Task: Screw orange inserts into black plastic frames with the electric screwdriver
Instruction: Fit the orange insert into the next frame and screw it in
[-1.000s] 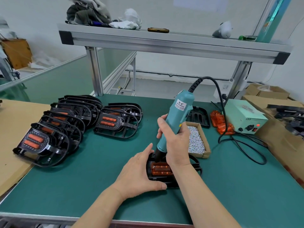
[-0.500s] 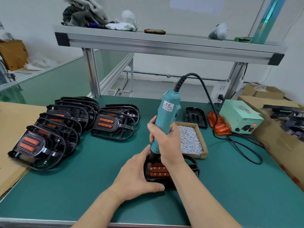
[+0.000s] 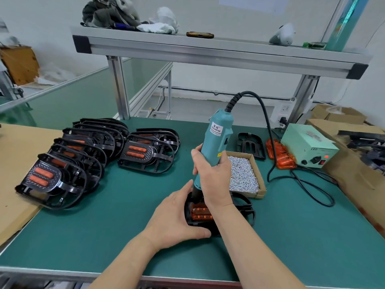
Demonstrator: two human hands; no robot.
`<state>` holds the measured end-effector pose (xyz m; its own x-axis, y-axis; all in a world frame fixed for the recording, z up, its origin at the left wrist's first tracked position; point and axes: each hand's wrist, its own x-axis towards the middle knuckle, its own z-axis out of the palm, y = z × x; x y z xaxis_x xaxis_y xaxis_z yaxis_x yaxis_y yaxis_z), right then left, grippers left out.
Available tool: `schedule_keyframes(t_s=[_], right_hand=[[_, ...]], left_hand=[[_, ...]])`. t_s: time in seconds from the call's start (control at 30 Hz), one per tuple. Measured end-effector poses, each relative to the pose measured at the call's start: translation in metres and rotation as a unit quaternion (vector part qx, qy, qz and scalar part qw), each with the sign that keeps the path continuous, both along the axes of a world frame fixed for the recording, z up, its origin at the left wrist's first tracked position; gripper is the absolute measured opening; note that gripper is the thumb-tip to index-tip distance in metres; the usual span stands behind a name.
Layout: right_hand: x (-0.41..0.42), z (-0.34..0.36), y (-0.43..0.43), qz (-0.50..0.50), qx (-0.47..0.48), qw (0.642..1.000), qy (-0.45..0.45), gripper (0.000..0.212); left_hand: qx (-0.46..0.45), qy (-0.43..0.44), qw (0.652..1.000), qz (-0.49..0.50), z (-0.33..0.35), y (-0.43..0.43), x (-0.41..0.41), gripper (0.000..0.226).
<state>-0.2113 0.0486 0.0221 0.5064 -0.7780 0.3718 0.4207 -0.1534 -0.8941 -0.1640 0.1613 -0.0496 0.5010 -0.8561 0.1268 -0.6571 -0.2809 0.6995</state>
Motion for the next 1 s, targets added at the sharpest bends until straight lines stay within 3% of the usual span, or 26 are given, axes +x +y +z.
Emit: schedule_keyframes(t_s=[0.5,0.77,1.0], right_hand=[[-0.0020,-0.0019,-0.0044,-0.008,0.022,0.999,-0.024,0.011],[-0.0058,-0.0024,-0.0069,-0.012,0.028,0.999,-0.040,0.013],[-0.0009,-0.0087,-0.0026,-0.010,0.005,1.000,-0.017,0.018]], left_hand=[[0.008,0.001,1.000,-0.001,0.0033,-0.0009,-0.0007,0.116],[0.011,0.002,1.000,0.011,-0.0031,-0.0002,0.0009,0.133],[0.002,0.002,1.000,0.004,-0.0033,-0.0005,0.0021,0.130]])
